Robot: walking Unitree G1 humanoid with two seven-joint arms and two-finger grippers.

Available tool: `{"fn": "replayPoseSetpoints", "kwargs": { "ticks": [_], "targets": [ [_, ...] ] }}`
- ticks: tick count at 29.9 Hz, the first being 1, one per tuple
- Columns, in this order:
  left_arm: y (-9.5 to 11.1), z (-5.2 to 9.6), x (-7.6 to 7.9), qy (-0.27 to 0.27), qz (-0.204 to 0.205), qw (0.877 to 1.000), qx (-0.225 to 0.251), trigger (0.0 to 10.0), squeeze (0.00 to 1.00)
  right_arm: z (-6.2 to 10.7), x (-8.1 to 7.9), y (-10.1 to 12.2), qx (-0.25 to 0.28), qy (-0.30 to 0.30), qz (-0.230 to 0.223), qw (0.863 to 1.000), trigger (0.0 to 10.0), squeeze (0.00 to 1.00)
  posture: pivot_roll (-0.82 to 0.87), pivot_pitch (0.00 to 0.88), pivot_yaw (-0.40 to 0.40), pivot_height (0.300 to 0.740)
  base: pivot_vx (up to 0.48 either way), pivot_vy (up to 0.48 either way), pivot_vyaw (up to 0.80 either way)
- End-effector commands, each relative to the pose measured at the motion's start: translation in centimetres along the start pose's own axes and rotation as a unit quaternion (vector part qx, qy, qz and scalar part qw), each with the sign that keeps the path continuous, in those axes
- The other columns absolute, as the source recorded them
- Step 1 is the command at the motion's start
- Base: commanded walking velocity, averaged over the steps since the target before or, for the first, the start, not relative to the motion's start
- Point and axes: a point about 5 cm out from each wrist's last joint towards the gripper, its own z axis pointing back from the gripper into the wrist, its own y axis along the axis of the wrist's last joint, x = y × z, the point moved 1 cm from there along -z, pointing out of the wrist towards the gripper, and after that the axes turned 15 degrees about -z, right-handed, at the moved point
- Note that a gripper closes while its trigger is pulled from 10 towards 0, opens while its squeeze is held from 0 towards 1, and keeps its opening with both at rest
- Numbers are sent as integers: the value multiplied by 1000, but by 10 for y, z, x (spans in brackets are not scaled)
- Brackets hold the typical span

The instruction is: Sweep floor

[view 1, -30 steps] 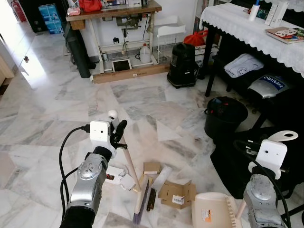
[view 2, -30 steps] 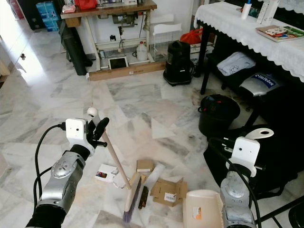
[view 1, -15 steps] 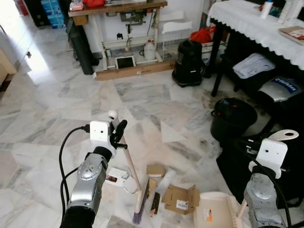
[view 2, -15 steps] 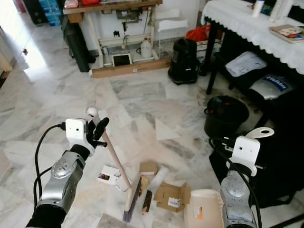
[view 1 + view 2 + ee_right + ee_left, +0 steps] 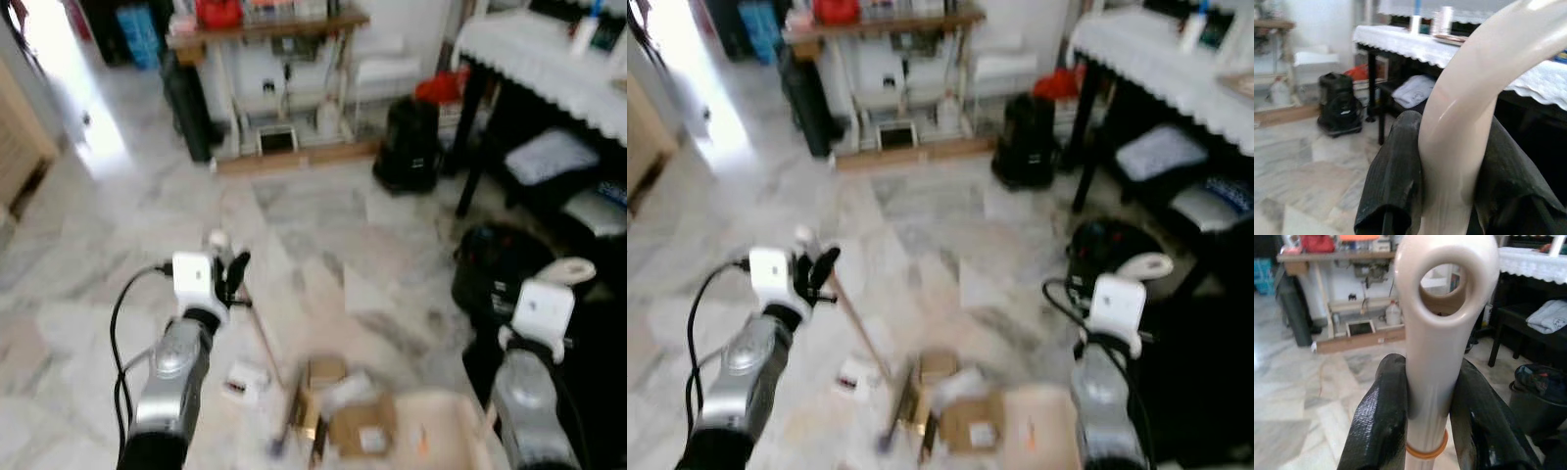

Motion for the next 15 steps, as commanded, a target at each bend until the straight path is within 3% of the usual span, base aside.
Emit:
{"fn": "replayPoseSetpoints", "kwargs": {
  "ticks": [1,5,15],
  "targets": [
    [13,-4,0,-1,1,1000,29,10000,0,-3,1,5,13,0,6,1000,10000,0,-105,0,48,740,277,0,0],
    [13,-4,0,-1,1,1000,29,10000,0,-2,2,5,12,0,5,1000,10000,0,-104,0,50,740,277,0,0],
    [15,-3,-1,-6,1,1000,30,10000,0,-1,-2,-3,5,12,12,1000,10000,0,-90,0,58,740,0,0,0]
  ]
}}
